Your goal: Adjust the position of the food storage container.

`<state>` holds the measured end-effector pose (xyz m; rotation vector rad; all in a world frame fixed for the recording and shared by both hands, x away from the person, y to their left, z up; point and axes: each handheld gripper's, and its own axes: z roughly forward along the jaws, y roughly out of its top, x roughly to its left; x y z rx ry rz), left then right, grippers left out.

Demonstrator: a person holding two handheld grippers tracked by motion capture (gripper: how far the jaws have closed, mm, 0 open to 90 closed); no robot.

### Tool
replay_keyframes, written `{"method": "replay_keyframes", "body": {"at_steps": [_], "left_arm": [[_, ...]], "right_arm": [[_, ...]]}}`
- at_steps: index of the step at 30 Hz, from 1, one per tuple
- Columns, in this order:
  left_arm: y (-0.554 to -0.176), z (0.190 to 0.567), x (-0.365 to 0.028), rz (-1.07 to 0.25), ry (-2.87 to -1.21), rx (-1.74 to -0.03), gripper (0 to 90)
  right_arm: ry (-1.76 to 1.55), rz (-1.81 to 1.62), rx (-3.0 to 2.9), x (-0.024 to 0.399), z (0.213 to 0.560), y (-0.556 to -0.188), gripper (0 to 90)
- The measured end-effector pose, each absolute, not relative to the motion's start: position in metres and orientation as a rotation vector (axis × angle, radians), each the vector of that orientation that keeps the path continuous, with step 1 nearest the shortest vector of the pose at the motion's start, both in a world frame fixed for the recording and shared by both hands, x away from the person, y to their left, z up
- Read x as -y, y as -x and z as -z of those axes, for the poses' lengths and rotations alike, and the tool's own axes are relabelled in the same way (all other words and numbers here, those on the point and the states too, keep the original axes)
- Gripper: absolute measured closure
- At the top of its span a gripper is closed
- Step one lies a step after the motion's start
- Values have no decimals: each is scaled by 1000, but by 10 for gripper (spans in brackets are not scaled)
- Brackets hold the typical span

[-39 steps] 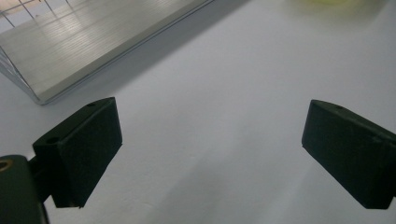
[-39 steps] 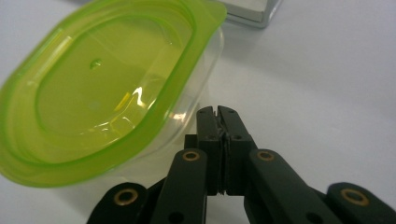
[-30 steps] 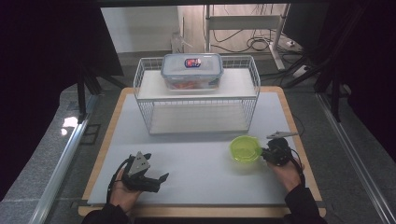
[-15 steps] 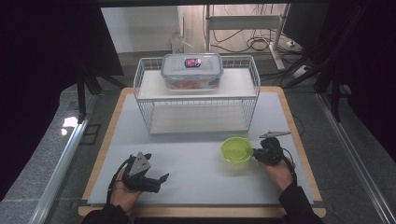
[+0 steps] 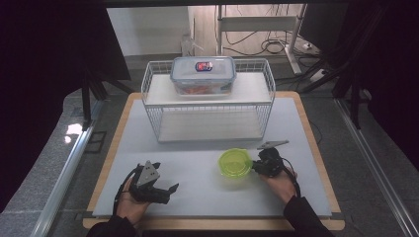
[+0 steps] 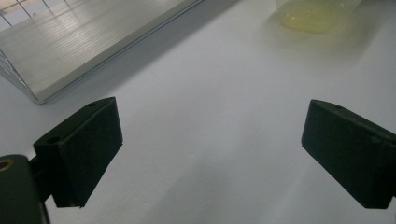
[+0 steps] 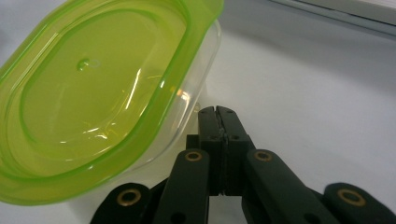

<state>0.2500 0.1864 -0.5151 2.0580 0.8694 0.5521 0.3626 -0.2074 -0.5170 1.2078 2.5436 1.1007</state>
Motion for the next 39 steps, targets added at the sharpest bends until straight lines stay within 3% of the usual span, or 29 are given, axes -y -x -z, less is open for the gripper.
{"method": "replay_keyframes", "body": {"at_steps": [14,24,39], "left_arm": [[-250,515,-186,-552,-2058,-868,50],[-250,515,-187,-550,-2058,-869,50],[-250,516,-187,-540,-2066,-869,50]], "right_arm": [[-1105,-1073,-2619,170,524,-362,899],[-1105,-1068,-2557,182,515,-363,850],[-1063,-1089,-2467,210,497,-350,551]]}}
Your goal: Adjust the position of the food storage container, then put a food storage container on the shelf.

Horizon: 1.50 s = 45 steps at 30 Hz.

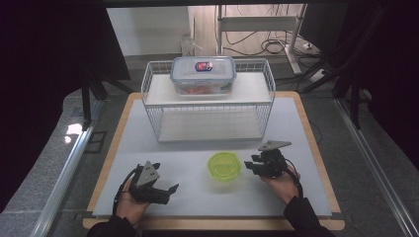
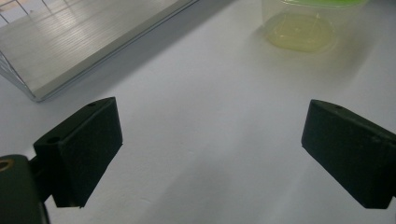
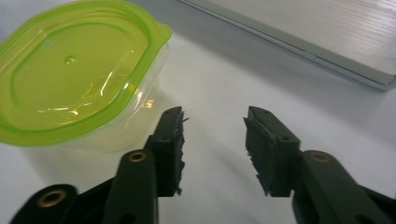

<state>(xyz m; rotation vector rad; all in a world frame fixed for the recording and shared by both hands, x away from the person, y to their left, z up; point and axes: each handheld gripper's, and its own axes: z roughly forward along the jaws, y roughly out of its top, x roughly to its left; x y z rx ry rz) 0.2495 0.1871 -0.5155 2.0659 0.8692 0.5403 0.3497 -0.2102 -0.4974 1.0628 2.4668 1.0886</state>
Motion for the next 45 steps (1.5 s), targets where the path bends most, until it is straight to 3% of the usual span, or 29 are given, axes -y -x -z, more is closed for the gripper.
{"method": "replay_keyframes", "body": {"at_steps": [15,24,29,45], "left_arm": [[-250,516,-187,-541,-2069,-869,50],[-250,516,-187,-540,-2069,-867,50],[-250,516,-186,-544,-2073,-864,50],[-250,516,-185,-553,-2080,-862,50]], "right_arm": [[-1088,-1113,-2454,220,493,-346,329],[-1173,-1189,-2464,225,485,-348,277],[-1133,-1154,-2466,222,482,-347,282],[-1113,-1312,-2506,202,474,-354,516]]}}
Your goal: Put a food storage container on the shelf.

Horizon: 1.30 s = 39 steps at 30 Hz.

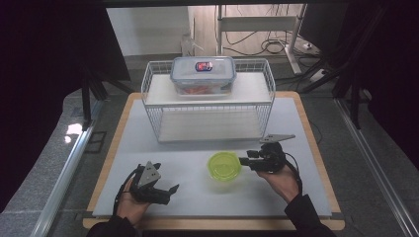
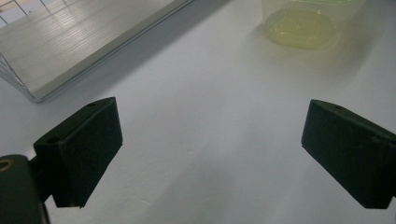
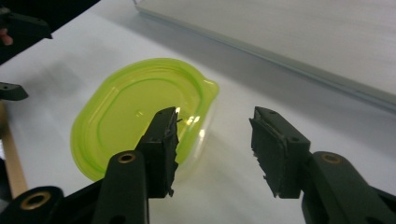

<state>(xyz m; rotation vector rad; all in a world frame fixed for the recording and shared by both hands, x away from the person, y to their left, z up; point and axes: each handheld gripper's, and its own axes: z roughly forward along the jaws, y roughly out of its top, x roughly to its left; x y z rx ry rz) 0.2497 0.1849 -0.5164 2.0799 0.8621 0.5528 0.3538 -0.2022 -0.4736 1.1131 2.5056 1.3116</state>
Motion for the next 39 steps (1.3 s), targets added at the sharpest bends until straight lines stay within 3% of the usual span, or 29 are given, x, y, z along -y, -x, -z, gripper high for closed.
{"method": "replay_keyframes", "body": {"at_steps": [7,14,23,33,39], "left_arm": [[-250,516,-185,-556,-2087,-857,50],[-250,516,-185,-557,-2090,-854,50],[-249,517,-183,-562,-2100,-843,50],[-249,517,-183,-567,-2102,-838,51],[-249,517,-183,-565,-2106,-839,51]], "right_arm": [[-1138,-1333,-2565,190,478,-363,613],[-1174,-1300,-2601,183,485,-372,652],[-1337,-1386,-2657,187,492,-380,787],[-1298,-1353,-2702,184,488,-381,789],[-1275,-1363,-2695,179,489,-387,707]]}}
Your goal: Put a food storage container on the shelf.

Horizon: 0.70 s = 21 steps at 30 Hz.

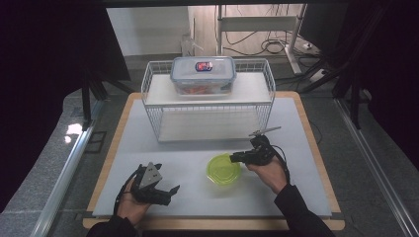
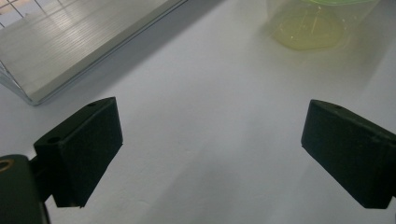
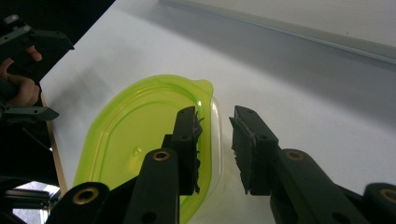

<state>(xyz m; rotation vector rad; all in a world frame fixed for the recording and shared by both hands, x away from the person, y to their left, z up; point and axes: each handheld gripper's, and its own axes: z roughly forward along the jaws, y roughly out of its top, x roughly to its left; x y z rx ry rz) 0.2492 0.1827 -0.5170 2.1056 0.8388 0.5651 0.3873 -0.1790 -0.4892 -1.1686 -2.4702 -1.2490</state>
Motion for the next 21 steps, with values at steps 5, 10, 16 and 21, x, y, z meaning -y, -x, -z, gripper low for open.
{"method": "replay_keyframes", "body": {"at_steps": [5,10,16,21], "left_arm": [[-249,517,-182,-564,-2107,-838,51],[-249,517,-182,-565,-2109,-838,51],[-249,517,-182,-565,-2108,-836,51],[-249,517,-182,-566,-2109,-836,51]], "right_arm": [[1142,1252,2426,177,493,-393,752],[1122,1231,2366,177,495,-399,799],[1112,1218,2374,180,491,-396,805],[1105,1242,2355,181,488,-393,812]]}}
